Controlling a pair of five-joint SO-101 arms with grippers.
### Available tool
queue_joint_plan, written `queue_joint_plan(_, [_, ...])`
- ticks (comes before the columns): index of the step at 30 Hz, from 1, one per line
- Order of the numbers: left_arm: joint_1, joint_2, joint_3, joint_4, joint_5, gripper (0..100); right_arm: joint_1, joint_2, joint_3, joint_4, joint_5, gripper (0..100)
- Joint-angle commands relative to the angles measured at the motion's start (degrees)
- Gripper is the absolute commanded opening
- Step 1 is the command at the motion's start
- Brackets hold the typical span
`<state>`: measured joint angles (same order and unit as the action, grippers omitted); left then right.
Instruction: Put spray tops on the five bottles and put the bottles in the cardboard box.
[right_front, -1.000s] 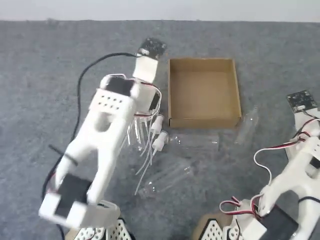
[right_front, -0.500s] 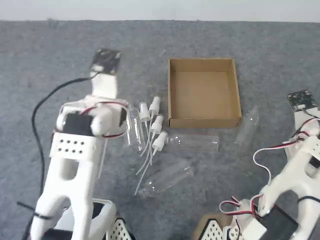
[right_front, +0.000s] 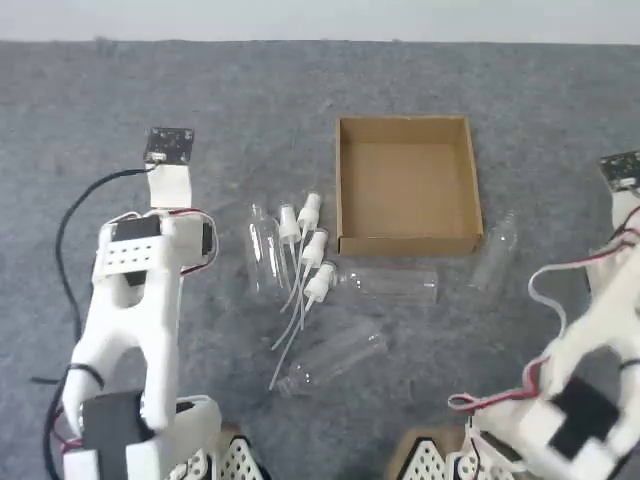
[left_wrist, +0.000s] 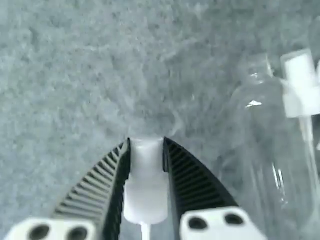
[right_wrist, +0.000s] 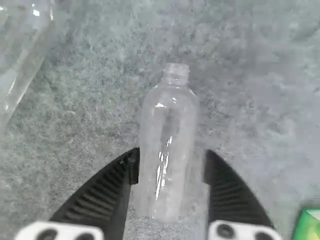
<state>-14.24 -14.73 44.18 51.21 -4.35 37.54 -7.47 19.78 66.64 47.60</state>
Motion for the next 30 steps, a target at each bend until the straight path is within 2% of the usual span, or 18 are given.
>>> queue_joint_plan(1, [-0.44, 0.35, -2.33, -2.81, -0.26, 1, -0.92, 10.59, -14.07, 5.23, -0.44, 24.7])
queue_joint_plan(7, [0.0, 0.35, -1.54, -2.9, -0.26, 1, -3.21, 24.13, -22.59, 8.22, -1.85, 25.0])
queue_joint_plan(12, [-0.09, 0.35, -1.45, -2.9, -0.26, 1, -3.12, 29.58, -26.02, 8.13, -3.78, 24.8])
queue_joint_plan(14, [0.0, 0.35, -1.45, -2.9, -0.26, 1, -3.12, 30.11, -26.02, 8.13, -3.43, 21.6])
queue_joint_plan(19, [0.53, 0.44, -0.84, -2.99, 0.97, 1, -2.95, 30.29, -25.93, 7.87, -3.34, 6.3])
queue_joint_plan(21, [1.49, 0.44, 0.66, -5.19, 1.58, 1, -3.03, 30.02, -25.93, 7.87, -3.69, 2.8])
queue_joint_plan(25, [3.87, 4.66, 1.98, -10.55, 1.85, 1, -4.62, 30.02, -26.02, 8.4, -5.8, 1.2])
queue_joint_plan(30, [4.92, 14.59, -5.76, -7.82, 1.85, 1, -6.37, 30.02, -26.02, 7.78, -11.43, 1.1])
